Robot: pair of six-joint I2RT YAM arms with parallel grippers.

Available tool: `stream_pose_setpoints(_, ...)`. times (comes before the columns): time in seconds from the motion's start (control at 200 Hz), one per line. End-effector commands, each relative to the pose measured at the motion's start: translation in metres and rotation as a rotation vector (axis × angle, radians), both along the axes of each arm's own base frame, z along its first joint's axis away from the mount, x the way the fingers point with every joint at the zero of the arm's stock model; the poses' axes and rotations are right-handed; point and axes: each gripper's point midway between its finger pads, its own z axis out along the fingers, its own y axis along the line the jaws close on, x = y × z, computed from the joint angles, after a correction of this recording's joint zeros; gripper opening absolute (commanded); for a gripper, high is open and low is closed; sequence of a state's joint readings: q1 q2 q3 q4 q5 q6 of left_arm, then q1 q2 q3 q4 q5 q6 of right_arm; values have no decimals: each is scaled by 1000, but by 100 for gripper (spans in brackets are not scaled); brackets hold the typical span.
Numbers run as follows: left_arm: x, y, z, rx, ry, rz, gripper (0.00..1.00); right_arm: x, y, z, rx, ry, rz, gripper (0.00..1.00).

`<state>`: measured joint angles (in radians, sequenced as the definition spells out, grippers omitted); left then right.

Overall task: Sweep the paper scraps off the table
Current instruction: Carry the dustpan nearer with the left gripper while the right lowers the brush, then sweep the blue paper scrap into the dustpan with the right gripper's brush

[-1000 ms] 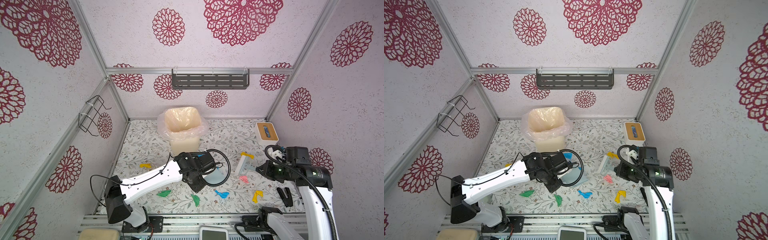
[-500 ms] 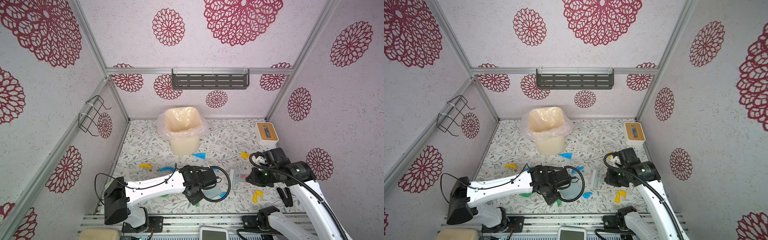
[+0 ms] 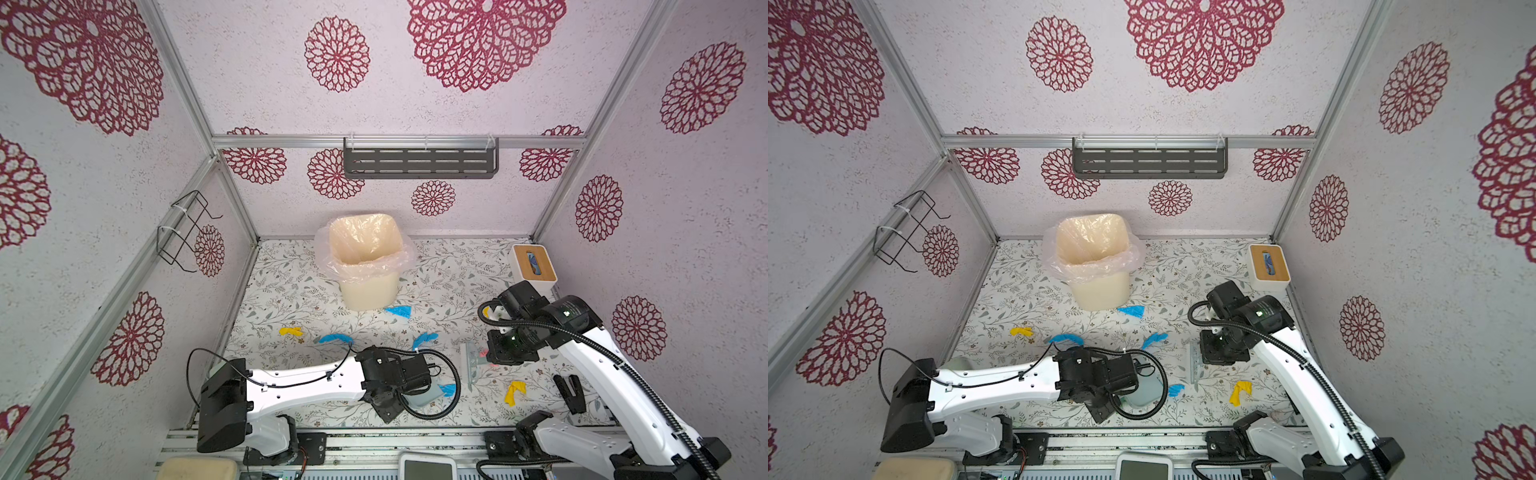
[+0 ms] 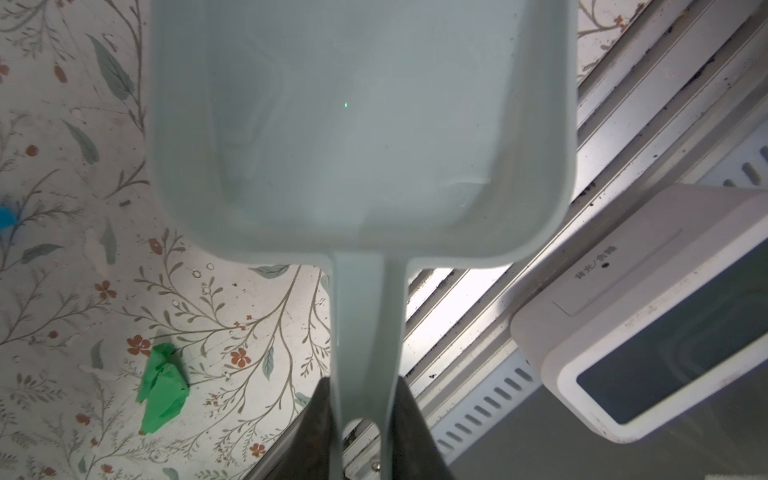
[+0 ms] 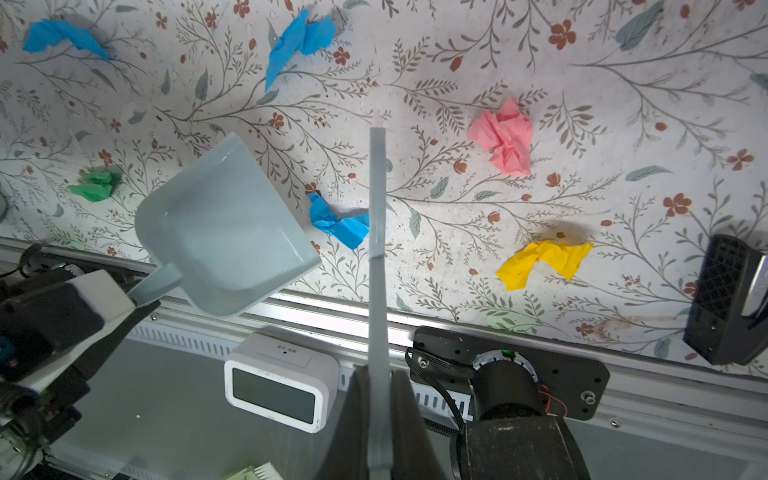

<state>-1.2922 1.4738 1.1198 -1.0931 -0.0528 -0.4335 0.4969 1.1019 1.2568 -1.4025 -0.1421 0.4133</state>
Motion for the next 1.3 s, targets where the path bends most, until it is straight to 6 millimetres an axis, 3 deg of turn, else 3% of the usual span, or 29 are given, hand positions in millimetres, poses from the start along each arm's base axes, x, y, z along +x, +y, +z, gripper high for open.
stream_pose_setpoints(0.0, -10, -5, 4, -38, 19, -3, 0, -1, -7, 3, -54, 1, 9, 0)
stream_pose_setpoints(0.365, -27, -4, -10, 13, 92, -20, 0, 2, 7, -7, -78, 10, 54, 0)
stream_pose_setpoints(0.605, -31, -5, -12, 27, 114, -46, 0, 6, 3, -3, -136, 9, 72, 0)
stream_pose_setpoints(1.291, -21, -9, -27, 61, 95, -81, 0, 6, 8, -25, -217, 20, 121, 0)
